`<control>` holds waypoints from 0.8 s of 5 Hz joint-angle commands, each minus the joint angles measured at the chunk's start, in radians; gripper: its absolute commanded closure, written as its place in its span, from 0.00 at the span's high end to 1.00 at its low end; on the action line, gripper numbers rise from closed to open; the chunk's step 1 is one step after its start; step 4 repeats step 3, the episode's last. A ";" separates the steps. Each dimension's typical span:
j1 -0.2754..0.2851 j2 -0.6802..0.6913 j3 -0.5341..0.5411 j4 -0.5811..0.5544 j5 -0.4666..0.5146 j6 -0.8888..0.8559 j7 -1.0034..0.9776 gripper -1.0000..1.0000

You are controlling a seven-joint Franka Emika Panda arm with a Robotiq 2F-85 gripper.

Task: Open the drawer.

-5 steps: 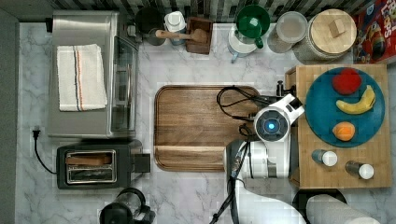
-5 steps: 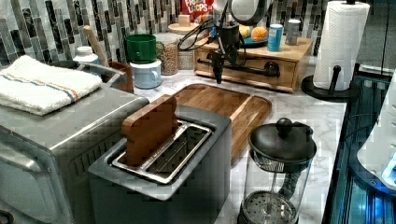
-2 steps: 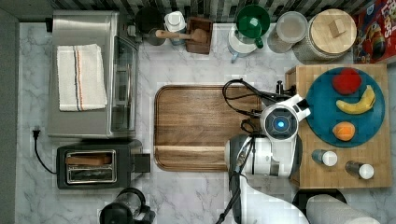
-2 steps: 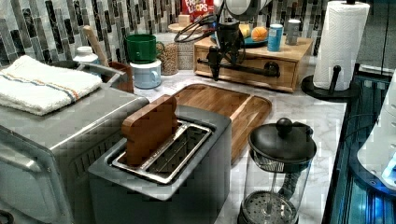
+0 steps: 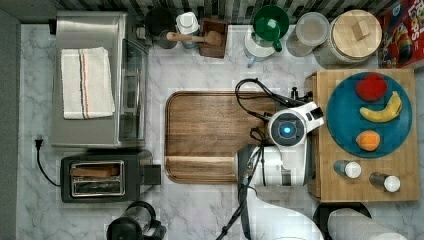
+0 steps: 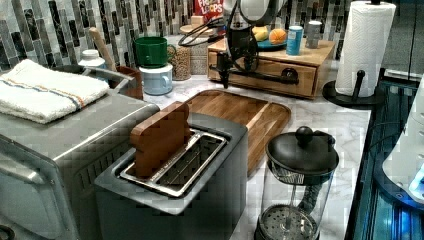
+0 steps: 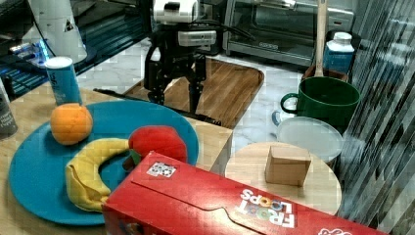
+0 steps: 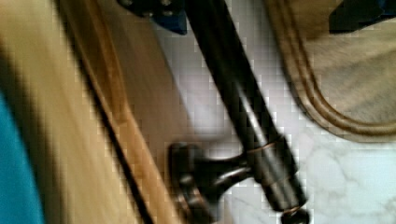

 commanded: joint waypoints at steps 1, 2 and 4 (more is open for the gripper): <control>0.265 0.009 0.277 -0.035 0.075 -0.028 0.226 1.00; 0.262 0.003 0.296 -0.048 0.053 -0.016 0.265 1.00; 0.254 0.004 0.304 -0.048 0.048 -0.017 0.268 1.00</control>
